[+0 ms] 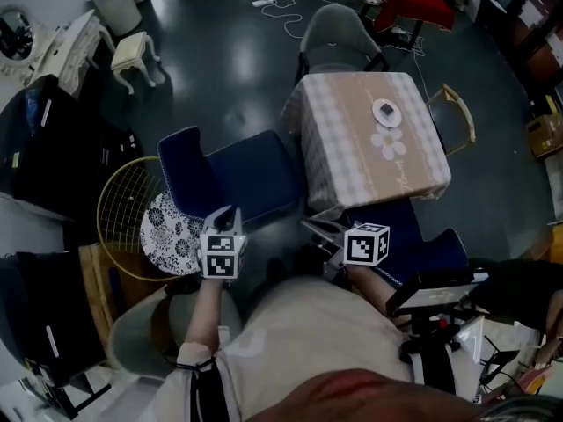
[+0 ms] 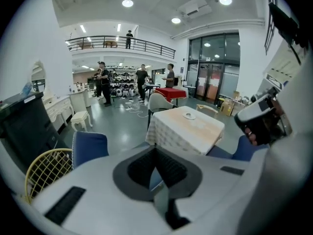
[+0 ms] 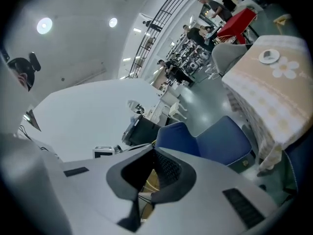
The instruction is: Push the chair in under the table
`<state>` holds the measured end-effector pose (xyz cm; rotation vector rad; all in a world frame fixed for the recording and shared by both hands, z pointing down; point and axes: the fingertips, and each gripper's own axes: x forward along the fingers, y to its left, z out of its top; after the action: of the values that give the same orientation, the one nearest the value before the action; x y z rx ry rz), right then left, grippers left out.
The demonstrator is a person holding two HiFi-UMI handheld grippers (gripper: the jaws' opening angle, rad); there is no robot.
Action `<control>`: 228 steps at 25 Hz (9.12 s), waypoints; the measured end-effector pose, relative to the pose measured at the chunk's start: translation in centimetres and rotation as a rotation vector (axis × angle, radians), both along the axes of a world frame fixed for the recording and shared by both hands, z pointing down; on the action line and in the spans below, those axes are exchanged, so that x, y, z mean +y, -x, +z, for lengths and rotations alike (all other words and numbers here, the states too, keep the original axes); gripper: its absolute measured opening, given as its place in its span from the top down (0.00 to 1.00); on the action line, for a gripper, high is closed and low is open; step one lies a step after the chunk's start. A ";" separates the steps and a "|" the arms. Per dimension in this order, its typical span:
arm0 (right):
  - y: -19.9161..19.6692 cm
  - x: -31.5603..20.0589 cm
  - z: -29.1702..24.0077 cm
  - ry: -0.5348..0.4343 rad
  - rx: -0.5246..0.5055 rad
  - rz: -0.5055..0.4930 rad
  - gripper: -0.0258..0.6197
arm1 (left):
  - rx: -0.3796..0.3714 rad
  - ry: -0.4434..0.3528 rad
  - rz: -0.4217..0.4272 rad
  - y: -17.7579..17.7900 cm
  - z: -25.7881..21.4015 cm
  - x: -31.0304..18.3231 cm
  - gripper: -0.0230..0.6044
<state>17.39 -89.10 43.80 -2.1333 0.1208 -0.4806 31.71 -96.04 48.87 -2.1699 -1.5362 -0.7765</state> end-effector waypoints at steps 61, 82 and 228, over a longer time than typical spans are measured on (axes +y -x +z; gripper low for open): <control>-8.8 11.0 0.7 -0.086 -0.022 0.034 0.94 | 0.133 -0.274 -0.331 -20.2 1.1 -2.7 0.95; -12.9 8.0 3.1 -0.112 -0.118 0.076 0.94 | -0.396 -0.354 -0.417 -24.0 15.0 -8.9 0.43; -6.6 14.9 5.7 -0.299 -0.133 0.393 0.94 | -0.702 -0.484 -0.402 -21.2 19.2 -1.0 0.73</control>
<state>24.02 -74.21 49.49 -1.7688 -0.2819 -0.3447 52.87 -97.01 68.08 -1.9300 -0.9860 -1.9695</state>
